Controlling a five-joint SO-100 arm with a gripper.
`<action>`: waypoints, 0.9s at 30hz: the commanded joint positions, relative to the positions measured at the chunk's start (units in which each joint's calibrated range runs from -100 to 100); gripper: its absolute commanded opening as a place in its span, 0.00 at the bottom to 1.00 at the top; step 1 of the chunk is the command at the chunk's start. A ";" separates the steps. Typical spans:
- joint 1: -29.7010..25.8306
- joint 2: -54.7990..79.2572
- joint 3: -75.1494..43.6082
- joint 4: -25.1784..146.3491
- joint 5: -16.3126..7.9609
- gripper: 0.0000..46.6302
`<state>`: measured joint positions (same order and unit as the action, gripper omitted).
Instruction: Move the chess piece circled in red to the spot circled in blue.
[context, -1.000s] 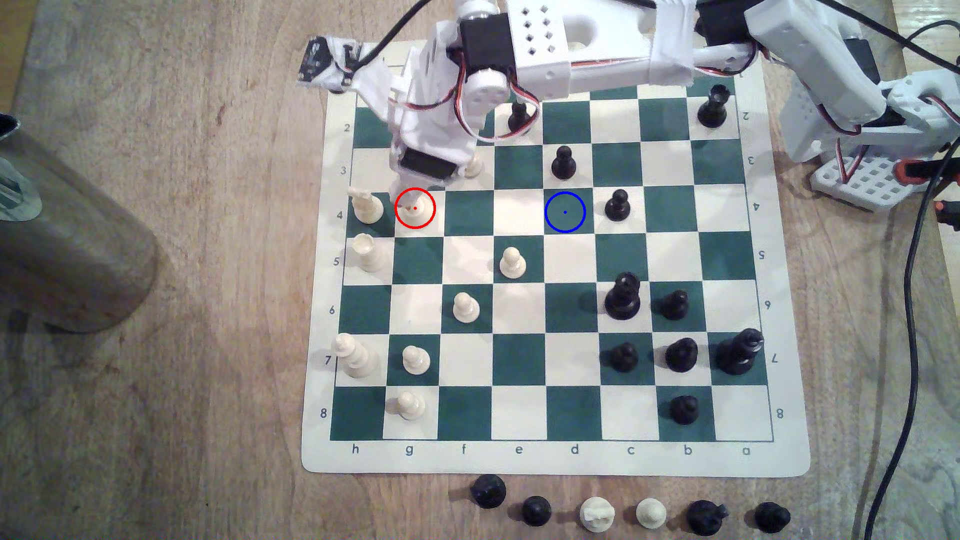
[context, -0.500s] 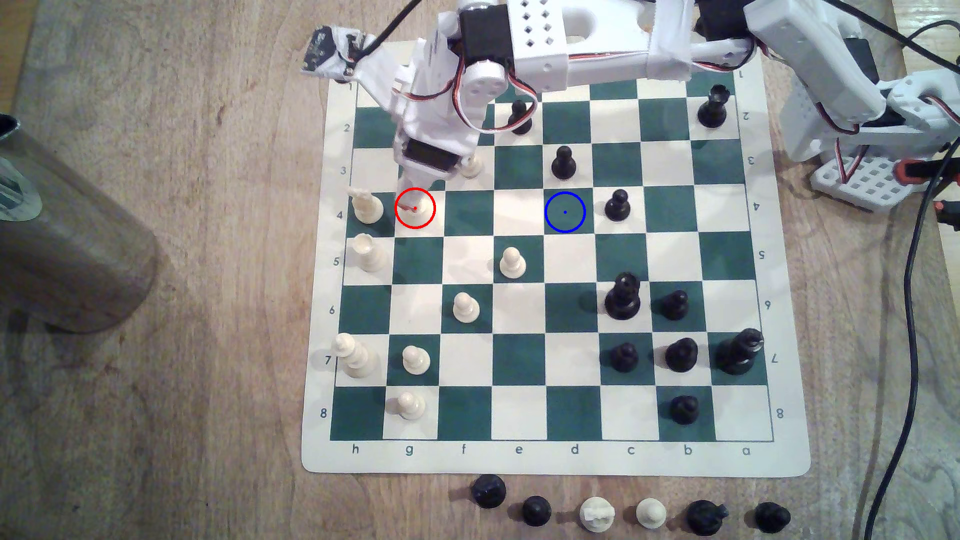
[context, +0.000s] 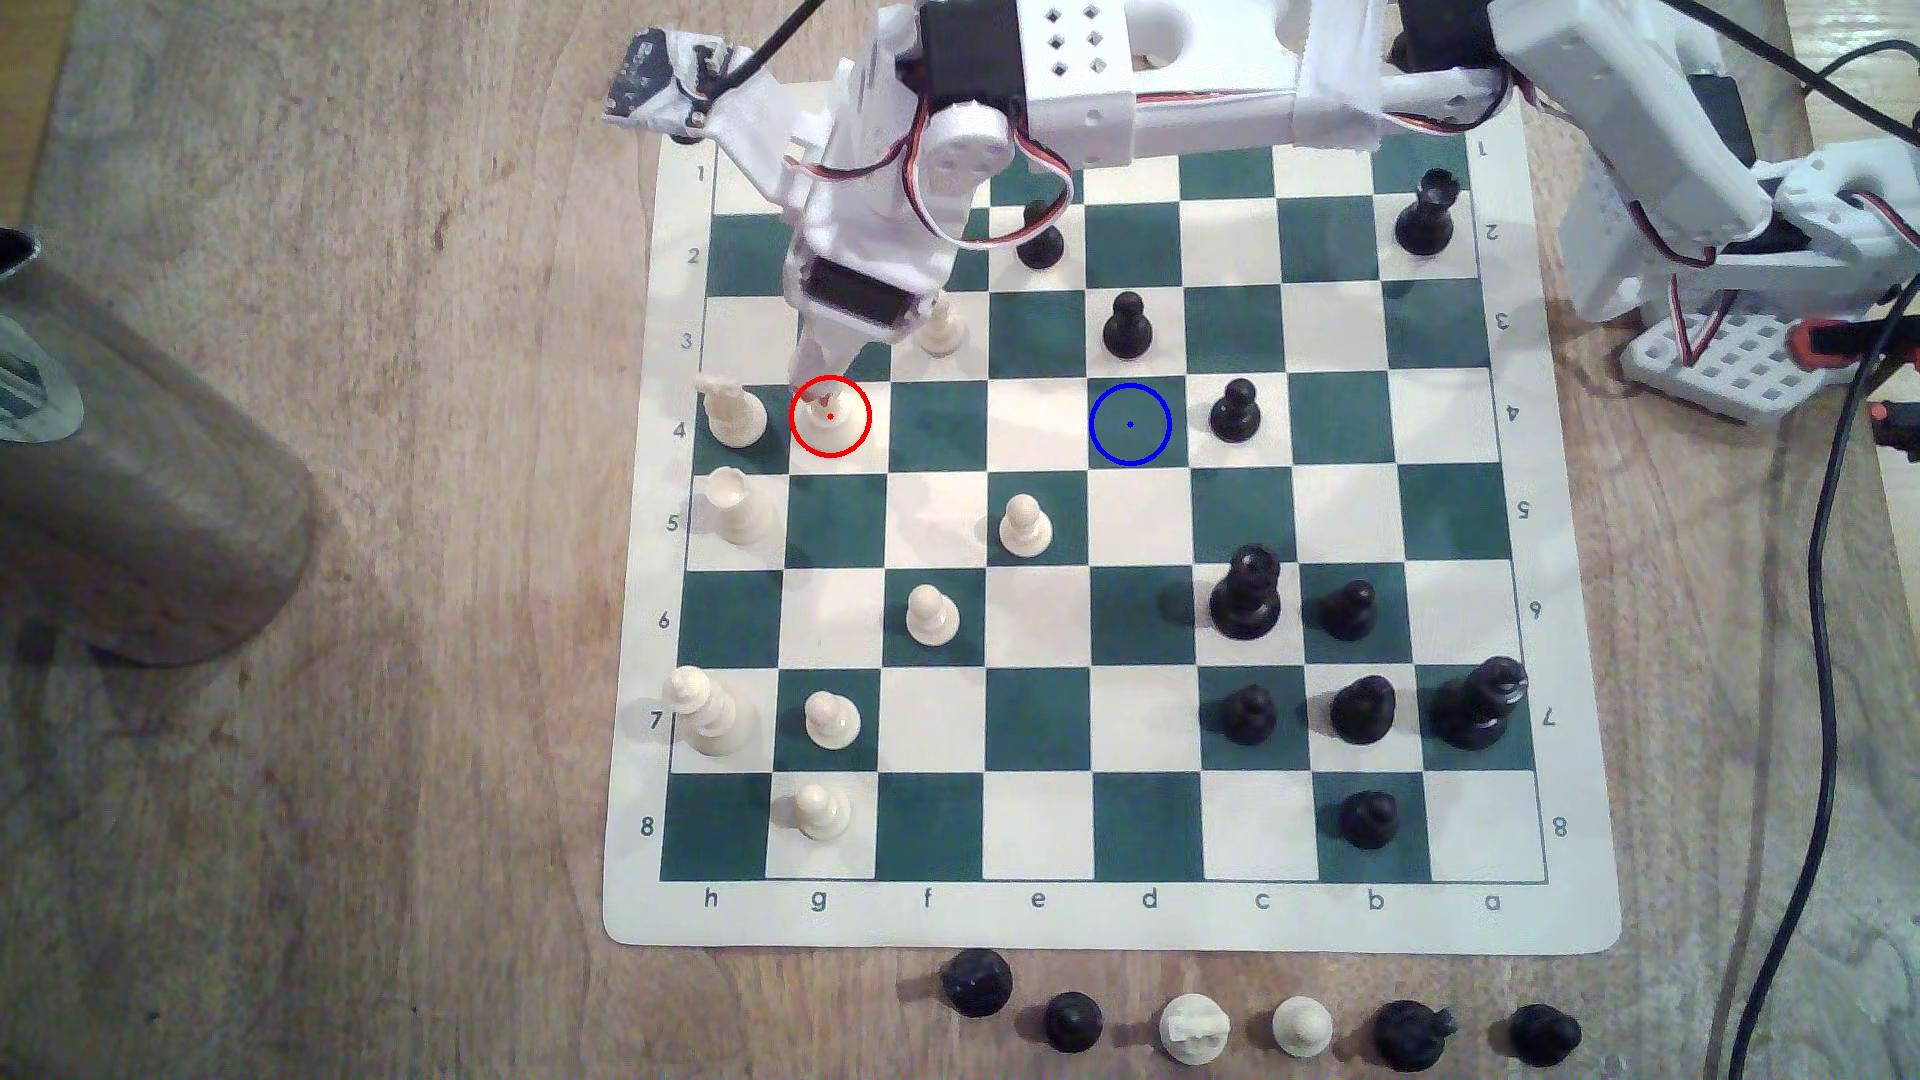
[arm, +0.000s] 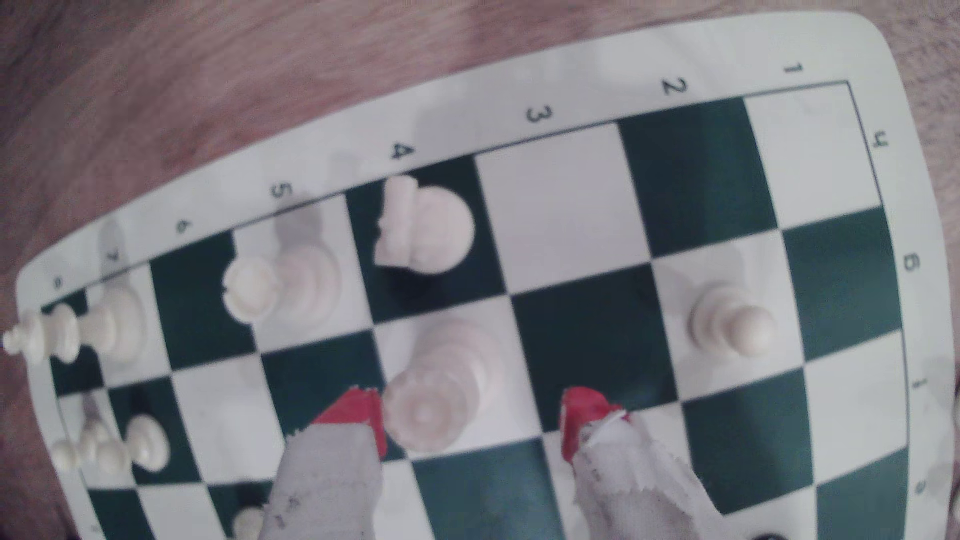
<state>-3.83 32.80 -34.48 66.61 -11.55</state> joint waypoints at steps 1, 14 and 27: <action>-0.51 -0.80 0.12 -2.08 -0.44 0.37; -1.44 2.26 0.03 -4.86 -0.93 0.33; -1.99 3.02 0.12 -4.45 -0.98 0.23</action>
<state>-5.83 35.74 -34.48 62.39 -12.48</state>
